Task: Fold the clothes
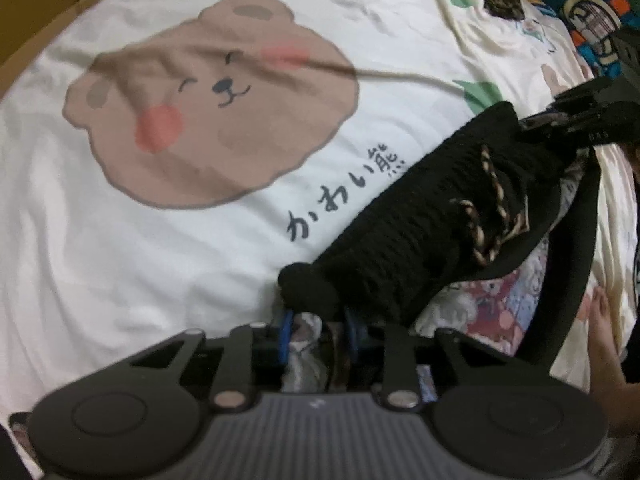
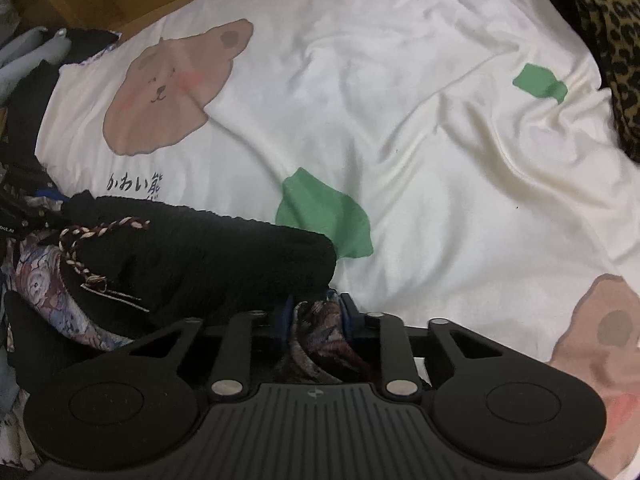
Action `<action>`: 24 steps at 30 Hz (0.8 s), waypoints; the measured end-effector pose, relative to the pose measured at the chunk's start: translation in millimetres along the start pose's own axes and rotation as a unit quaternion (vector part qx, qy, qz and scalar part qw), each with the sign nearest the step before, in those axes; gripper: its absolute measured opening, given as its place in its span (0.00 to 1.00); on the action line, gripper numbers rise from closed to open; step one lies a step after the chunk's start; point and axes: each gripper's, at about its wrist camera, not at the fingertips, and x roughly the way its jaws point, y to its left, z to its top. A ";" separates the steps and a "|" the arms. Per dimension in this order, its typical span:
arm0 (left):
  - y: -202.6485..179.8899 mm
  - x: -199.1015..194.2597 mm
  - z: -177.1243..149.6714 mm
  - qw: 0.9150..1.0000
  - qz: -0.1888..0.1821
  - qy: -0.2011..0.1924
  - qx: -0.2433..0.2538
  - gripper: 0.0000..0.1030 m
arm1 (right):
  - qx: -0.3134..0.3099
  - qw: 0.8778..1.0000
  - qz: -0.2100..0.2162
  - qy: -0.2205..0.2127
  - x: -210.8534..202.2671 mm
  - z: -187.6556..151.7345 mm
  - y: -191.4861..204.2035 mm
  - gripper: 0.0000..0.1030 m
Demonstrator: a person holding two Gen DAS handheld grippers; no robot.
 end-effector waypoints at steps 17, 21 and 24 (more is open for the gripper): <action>13.5 -74.8 36.5 0.985 0.066 -0.159 -0.019 0.19 | -0.009 0.989 -0.047 -0.137 -47.7 46.9 3.3 0.07; 24.3 -78.1 47.5 0.981 0.079 -0.174 -0.023 0.19 | -0.024 0.987 -0.053 -0.147 -46.6 65.2 6.1 0.07; 29.4 -77.1 54.1 0.980 0.085 -0.180 -0.019 0.19 | -0.026 0.987 -0.057 -0.145 -40.9 78.8 7.2 0.07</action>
